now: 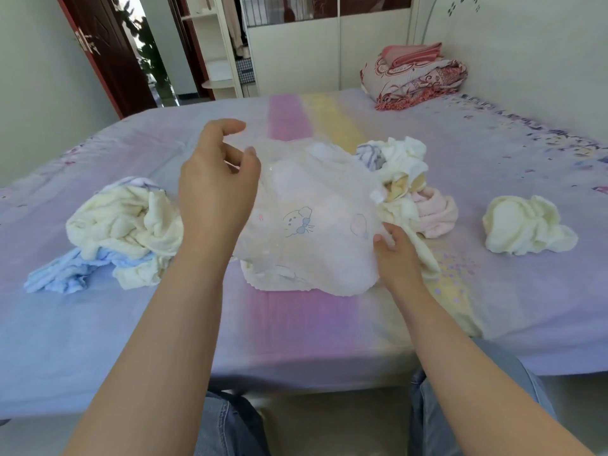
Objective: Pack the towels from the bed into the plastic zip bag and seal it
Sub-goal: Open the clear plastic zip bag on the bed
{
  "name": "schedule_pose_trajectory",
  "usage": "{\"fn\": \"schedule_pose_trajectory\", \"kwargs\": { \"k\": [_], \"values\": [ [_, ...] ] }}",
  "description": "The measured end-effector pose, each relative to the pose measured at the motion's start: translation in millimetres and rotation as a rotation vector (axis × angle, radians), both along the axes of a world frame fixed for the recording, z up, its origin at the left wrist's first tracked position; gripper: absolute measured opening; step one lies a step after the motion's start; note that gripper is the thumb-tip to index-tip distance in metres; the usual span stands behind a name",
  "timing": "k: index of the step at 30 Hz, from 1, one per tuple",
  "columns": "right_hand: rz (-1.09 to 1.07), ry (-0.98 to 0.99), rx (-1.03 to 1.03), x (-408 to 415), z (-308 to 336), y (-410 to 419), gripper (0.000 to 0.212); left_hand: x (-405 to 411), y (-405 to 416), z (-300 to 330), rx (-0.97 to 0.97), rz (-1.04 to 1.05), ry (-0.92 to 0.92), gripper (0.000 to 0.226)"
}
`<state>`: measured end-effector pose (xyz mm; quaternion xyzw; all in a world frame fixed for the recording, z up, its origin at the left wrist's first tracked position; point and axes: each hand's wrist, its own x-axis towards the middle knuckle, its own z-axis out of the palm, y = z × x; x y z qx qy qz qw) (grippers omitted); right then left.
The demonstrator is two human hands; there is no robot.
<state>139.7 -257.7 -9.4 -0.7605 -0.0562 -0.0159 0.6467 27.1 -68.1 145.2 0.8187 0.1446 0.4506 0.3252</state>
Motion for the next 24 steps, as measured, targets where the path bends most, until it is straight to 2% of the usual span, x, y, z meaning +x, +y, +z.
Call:
{"fn": "schedule_pose_trajectory", "kwargs": {
  "k": [3, 8, 12, 15, 16, 18, 19, 21, 23, 24],
  "values": [
    [0.156, 0.049, 0.174, 1, 16, 13, 0.033, 6, -12, -19, -0.110, -0.044, 0.028, 0.026],
    [0.360, 0.138, 0.174, 18, 29, 35, 0.031, 17, -25, -55, -0.152, -0.010, 0.101, 0.034],
    [0.311, 0.130, 0.038, 26, 34, 33, 0.038, 15, -26, -79, 0.078, 0.012, 0.257, 0.059],
    [0.355, 0.182, 0.090, 25, 32, 25, 0.034, 4, -27, -105, 0.344, 0.117, 0.339, 0.069],
    [0.409, 0.188, 0.118, 22, 33, 21, 0.029, 0, -27, -113, 0.406, 0.161, 0.352, 0.070],
    [0.454, 0.157, 0.138, 16, 35, 12, 0.032, -6, -24, -127, 0.474, 0.236, 0.352, 0.070],
    [0.396, 0.095, 0.137, 14, 33, 7, 0.035, -8, -21, -132, 0.493, 0.266, 0.337, 0.067],
    [0.088, -0.106, 0.071, 16, 19, -3, 0.034, -10, -19, -139, 0.487, 0.309, 0.305, 0.060],
    [-0.207, -0.251, -0.117, 25, 3, -16, 0.034, -12, -18, -142, 0.446, 0.333, 0.295, 0.052],
    [-0.245, -0.228, -0.228, 31, -5, -22, 0.041, -13, -18, -143, 0.426, 0.340, 0.290, 0.047]
  ]
}}
